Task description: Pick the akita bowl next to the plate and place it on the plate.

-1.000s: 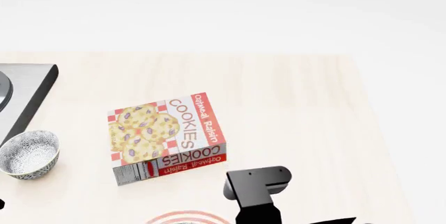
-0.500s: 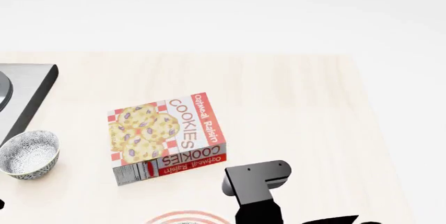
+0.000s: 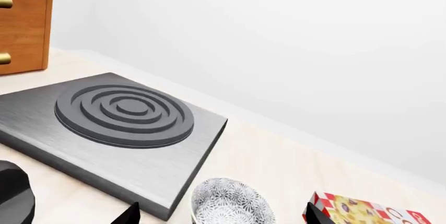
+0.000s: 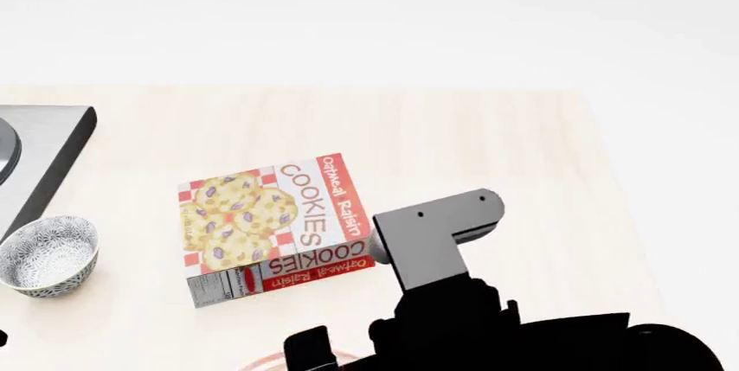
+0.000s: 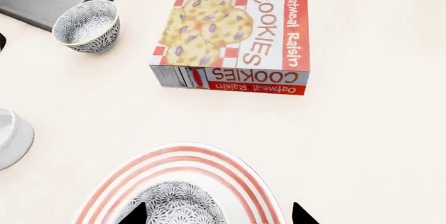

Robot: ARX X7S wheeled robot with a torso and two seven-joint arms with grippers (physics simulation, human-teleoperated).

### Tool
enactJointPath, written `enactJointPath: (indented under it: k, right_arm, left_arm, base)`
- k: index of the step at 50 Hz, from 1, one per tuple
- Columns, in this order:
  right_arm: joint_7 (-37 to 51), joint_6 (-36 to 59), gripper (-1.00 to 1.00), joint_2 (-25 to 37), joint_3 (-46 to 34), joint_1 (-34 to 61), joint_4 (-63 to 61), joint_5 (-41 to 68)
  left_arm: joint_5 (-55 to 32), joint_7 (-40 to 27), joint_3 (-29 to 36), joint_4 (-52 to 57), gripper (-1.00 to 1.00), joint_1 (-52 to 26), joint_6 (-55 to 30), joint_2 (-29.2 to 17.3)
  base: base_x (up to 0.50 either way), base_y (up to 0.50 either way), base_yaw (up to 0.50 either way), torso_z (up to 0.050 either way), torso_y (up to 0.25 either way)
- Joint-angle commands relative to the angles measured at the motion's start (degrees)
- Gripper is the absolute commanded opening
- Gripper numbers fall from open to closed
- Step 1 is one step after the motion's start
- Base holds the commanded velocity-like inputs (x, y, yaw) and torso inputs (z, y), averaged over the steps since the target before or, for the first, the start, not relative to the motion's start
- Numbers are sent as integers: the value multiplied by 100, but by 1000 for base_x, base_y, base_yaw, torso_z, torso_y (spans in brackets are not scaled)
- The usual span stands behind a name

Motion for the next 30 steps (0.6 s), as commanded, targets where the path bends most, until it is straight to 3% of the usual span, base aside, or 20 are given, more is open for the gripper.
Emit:
enactJointPath:
  k: [1,20,30]
  right_arm:
    - [343,-264,100,212,158,23,-837,-249]
    - [-242,-1922,100,694,170,-992,-1757,-2346]
    - [-519,-3299,100,821,72,-1954,-1949,-3673]
  left_arm:
    - [-11,-4,9,2,100,11,12,-10]
    - [-17,-19,30,-7,100,5,31,-24]
    - [-8,-69,23,-10,100,0,44,-20]
  base:
    - [0,0,0,0,0]
    - [0,0,0,0,0]
    - [0,0,0,0,0]
